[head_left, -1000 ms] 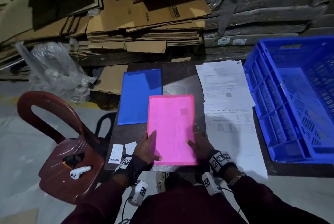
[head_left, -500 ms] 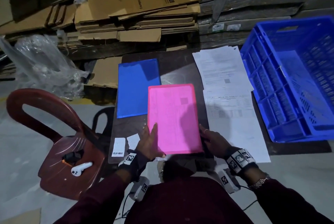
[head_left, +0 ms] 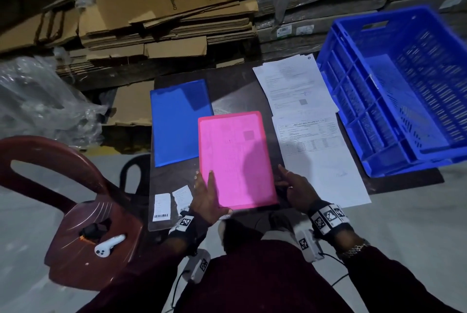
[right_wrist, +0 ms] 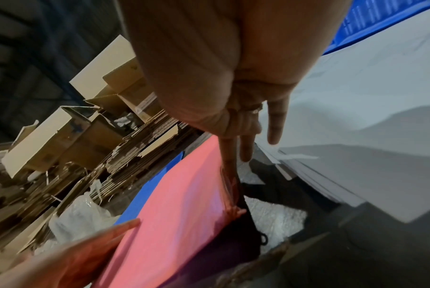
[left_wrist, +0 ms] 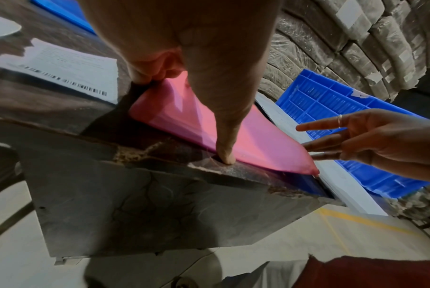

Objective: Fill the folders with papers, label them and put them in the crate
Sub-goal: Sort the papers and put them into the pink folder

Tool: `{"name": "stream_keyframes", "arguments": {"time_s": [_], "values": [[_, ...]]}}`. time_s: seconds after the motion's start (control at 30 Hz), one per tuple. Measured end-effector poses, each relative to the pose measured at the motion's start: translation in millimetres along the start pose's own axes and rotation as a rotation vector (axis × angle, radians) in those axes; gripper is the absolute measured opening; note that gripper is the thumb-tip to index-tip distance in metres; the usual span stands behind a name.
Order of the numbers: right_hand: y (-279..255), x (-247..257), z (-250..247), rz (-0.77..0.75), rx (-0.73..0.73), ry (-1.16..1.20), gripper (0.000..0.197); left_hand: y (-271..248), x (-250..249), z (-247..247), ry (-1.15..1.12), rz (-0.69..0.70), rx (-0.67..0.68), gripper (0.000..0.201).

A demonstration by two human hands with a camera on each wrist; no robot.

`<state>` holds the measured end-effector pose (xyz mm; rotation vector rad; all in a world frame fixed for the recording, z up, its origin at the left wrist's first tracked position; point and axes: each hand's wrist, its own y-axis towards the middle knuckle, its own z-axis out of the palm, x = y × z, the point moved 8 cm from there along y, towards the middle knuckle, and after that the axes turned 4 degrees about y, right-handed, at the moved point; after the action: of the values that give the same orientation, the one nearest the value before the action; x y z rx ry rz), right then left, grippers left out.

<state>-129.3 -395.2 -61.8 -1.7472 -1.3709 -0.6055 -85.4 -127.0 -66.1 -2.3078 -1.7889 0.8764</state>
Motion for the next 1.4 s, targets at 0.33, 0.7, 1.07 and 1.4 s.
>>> {"name": "stream_keyframes", "arguments": {"time_s": [0.33, 0.7, 1.07, 1.4], "values": [[18, 36, -30, 0.041, -0.082, -0.210, 0.038, -5, -9, -18, -0.030, -0.088, 0.034, 0.122], [43, 40, 56, 0.005, 0.269, -0.324, 0.094, 20, -11, -2, -0.037, -0.007, -0.059, 0.108], [61, 32, 51, -0.129, 0.369, -0.323, 0.093, 30, -17, 8, 0.228, -0.069, 0.002, 0.119], [50, 10, -93, -0.240, -0.085, -0.081, 0.073, 42, -132, -5, 0.435, 0.183, -0.171, 0.102]]}}
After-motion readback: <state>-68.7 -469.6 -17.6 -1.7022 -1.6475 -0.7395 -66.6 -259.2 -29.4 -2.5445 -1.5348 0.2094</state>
